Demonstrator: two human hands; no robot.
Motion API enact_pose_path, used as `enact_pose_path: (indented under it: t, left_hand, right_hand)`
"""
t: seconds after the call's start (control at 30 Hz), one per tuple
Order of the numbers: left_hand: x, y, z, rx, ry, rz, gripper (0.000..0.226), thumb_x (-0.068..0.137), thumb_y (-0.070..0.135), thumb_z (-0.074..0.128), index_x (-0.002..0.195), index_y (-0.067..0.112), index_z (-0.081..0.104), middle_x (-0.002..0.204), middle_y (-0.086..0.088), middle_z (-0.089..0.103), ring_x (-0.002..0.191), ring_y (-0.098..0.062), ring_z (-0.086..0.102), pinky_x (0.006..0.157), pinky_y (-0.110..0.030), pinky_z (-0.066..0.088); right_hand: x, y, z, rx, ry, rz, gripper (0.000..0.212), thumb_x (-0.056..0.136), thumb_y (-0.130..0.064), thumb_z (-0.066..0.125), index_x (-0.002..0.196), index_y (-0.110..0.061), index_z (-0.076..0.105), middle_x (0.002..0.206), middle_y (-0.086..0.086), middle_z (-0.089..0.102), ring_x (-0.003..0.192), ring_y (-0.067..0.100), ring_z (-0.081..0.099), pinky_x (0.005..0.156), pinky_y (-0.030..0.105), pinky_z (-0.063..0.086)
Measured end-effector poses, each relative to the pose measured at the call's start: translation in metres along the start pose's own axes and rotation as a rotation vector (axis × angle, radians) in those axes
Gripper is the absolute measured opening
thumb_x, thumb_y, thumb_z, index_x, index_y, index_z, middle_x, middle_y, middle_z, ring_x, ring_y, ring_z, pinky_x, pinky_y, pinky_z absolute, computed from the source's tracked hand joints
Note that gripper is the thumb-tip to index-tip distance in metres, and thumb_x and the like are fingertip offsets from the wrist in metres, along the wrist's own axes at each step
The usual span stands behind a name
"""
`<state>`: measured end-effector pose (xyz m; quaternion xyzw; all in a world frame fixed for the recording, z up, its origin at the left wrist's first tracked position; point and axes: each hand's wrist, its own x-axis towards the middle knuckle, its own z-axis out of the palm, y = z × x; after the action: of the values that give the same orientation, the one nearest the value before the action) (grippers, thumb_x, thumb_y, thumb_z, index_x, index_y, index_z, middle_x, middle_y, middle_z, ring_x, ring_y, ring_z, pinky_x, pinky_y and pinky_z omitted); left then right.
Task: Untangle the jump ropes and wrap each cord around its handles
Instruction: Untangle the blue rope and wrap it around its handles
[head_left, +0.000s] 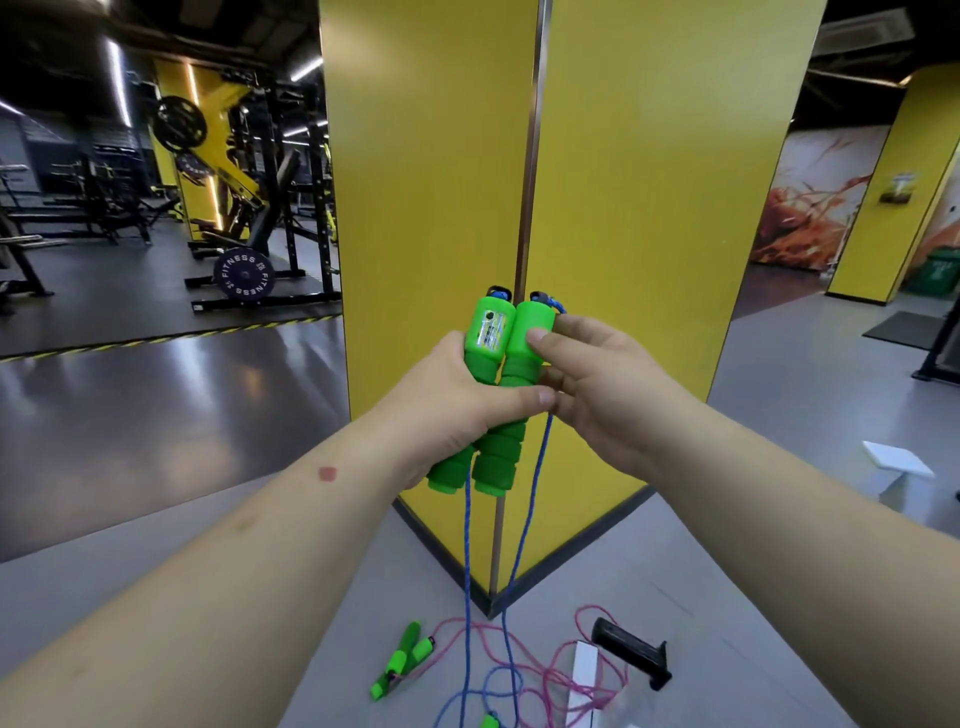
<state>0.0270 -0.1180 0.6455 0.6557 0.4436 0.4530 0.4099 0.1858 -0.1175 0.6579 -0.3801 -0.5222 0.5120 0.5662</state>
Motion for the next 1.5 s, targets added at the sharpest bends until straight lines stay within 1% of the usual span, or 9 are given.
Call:
enact_pose_path:
  t: [0.1,0.2,0.67,0.8,0.9,1.0,1.13,1.33,1.5]
  left_hand:
    - [-0.001,-0.001,0.003,-0.037,-0.022,0.033,0.043,0.074,0.024,0.092,0.107,0.026,0.065,0.090,0.003,0.078,0.083,-0.016,0.074,0.080,-0.046,0.062]
    - [-0.003,-0.001,0.006,-0.084,-0.027,0.021,0.052,0.069,0.027,0.093,0.112,0.024,0.064,0.095,-0.001,0.078,0.088,-0.025,0.076,0.082,-0.053,0.063]
    - [-0.011,0.011,0.004,-0.087,-0.084,0.081,0.027,0.079,0.012,0.085,0.102,0.016,0.070,0.079,-0.006,0.071,0.068,-0.020,0.066,0.068,-0.040,0.056]
    - [-0.014,0.018,-0.001,0.175,-0.062,0.099,0.043,0.069,0.024,0.089,0.101,0.021,0.060,0.078,-0.004,0.070,0.068,-0.019,0.071,0.068,-0.041,0.061]
    - [-0.017,0.028,-0.004,0.399,-0.156,0.124,0.044,0.066,0.030,0.089,0.097,0.028,0.059,0.081,0.003,0.073,0.071,-0.015,0.073,0.068,-0.037,0.061]
    - [-0.020,0.035,-0.007,0.578,-0.214,0.173,0.043,0.065,0.031,0.090,0.092,0.031,0.057,0.077,0.007,0.070,0.065,-0.008,0.069,0.059,-0.029,0.058]
    - [-0.024,0.041,-0.012,0.701,-0.225,0.149,0.048,0.064,0.039,0.090,0.094,0.034,0.053,0.079,0.009,0.068,0.067,-0.006,0.069,0.060,-0.028,0.058]
    - [-0.034,0.026,0.006,1.272,0.213,0.505,0.085,0.067,0.059,0.076,0.136,0.033,0.033,0.110,0.004,0.054,0.093,-0.025,0.059,0.065,-0.035,0.043]
    - [-0.035,0.010,0.014,1.487,0.381,0.670,0.072,0.081,0.027,0.064,0.147,0.025,0.035,0.113,-0.006,0.059,0.087,-0.030,0.055,0.064,-0.037,0.028]
  right_hand:
    - [-0.005,0.001,-0.001,0.052,-0.010,0.024,0.006,0.099,-0.012,0.061,0.103,-0.016,0.059,0.118,0.018,0.072,0.112,0.034,0.069,0.097,0.048,0.053]
    - [-0.007,-0.001,-0.004,0.055,-0.009,0.001,0.007,0.098,-0.011,0.061,0.102,-0.016,0.057,0.110,0.012,0.073,0.095,0.025,0.072,0.076,0.033,0.060]
    - [-0.024,-0.007,-0.001,-0.165,-0.005,-0.110,0.019,0.097,-0.022,0.064,0.114,-0.017,0.059,0.092,-0.008,0.077,0.083,0.009,0.072,0.073,0.030,0.058]
    - [-0.018,-0.012,-0.006,-0.536,0.270,-0.286,0.040,0.088,-0.054,0.068,0.111,-0.026,0.053,0.103,-0.008,0.060,0.094,0.011,0.058,0.077,0.028,0.046]
    - [-0.016,-0.024,0.000,-0.605,0.144,-0.320,0.043,0.088,-0.064,0.059,0.123,-0.040,0.051,0.110,-0.007,0.061,0.099,0.007,0.060,0.078,0.026,0.046]
    - [-0.018,-0.032,0.002,-0.777,-0.015,-0.333,0.040,0.098,-0.060,0.047,0.100,-0.024,0.063,0.087,0.001,0.063,0.071,0.005,0.055,0.065,0.025,0.044]
    - [-0.022,-0.025,0.002,-0.808,0.011,-0.432,0.045,0.103,-0.042,0.048,0.071,-0.010,0.046,0.061,-0.006,0.038,0.053,0.007,0.036,0.047,0.020,0.029]
    - [-0.017,-0.014,-0.004,-0.587,0.298,-0.381,0.042,0.101,-0.036,0.048,0.068,-0.009,0.043,0.061,-0.005,0.037,0.057,0.012,0.035,0.054,0.029,0.030]
    - [-0.024,-0.012,-0.001,-0.408,0.332,-0.126,0.040,0.099,-0.049,0.048,0.067,-0.025,0.052,0.064,-0.005,0.048,0.063,0.021,0.045,0.059,0.033,0.035]
